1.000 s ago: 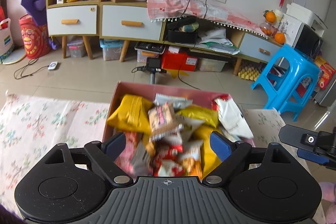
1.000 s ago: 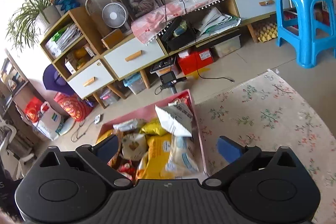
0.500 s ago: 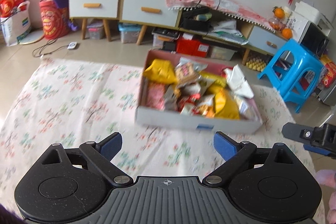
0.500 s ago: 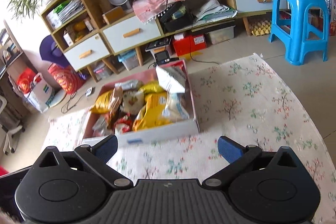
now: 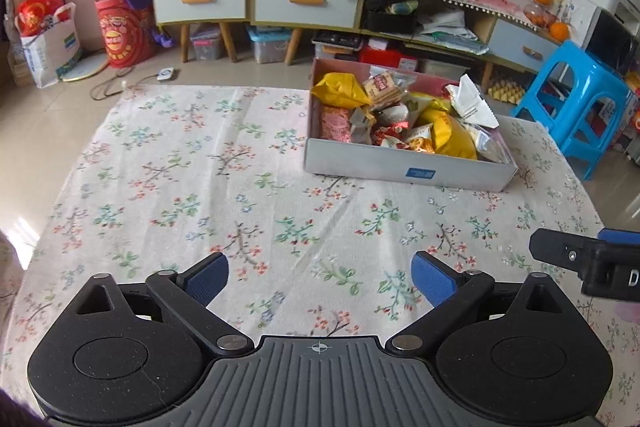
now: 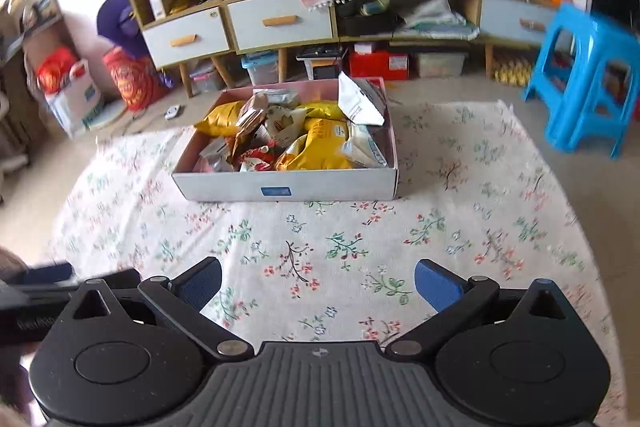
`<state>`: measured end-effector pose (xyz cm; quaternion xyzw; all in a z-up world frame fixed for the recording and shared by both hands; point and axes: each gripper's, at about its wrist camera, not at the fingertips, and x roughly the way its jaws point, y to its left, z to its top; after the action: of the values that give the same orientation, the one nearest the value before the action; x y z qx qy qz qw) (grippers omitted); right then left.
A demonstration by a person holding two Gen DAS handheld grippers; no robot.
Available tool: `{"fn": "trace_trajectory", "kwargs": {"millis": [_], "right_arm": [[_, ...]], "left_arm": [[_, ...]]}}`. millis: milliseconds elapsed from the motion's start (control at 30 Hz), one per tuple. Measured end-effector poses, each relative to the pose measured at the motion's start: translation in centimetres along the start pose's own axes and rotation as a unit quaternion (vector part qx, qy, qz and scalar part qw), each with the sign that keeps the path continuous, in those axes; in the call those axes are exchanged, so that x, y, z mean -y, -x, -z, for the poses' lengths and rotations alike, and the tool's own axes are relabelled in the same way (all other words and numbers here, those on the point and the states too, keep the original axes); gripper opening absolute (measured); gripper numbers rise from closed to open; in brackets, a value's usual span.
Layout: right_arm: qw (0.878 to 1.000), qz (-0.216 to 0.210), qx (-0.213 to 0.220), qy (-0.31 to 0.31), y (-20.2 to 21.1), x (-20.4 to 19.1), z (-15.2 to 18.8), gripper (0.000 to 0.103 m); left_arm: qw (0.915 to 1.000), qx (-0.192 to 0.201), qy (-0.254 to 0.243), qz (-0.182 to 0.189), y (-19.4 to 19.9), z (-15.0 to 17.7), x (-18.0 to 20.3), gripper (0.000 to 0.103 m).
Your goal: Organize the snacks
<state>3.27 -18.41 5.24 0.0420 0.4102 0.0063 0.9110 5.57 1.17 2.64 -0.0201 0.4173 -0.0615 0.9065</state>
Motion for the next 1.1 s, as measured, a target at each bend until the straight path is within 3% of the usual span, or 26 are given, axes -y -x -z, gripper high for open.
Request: {"fn": "trace_trajectory", "kwargs": {"millis": [267,1100], "right_arm": [[1.000,0.008,0.015,0.019,2.1,-1.5,0.9,0.094],[0.999,0.028,0.003,0.023,1.0,-2.0,1.6,0.094]], "left_arm": [[0.9991,0.001,-0.019,-0.037,1.7,1.2,0.2,0.103],[0.9988,-0.008,-0.017,-0.045,2.1,1.7,0.7,0.103]]}}
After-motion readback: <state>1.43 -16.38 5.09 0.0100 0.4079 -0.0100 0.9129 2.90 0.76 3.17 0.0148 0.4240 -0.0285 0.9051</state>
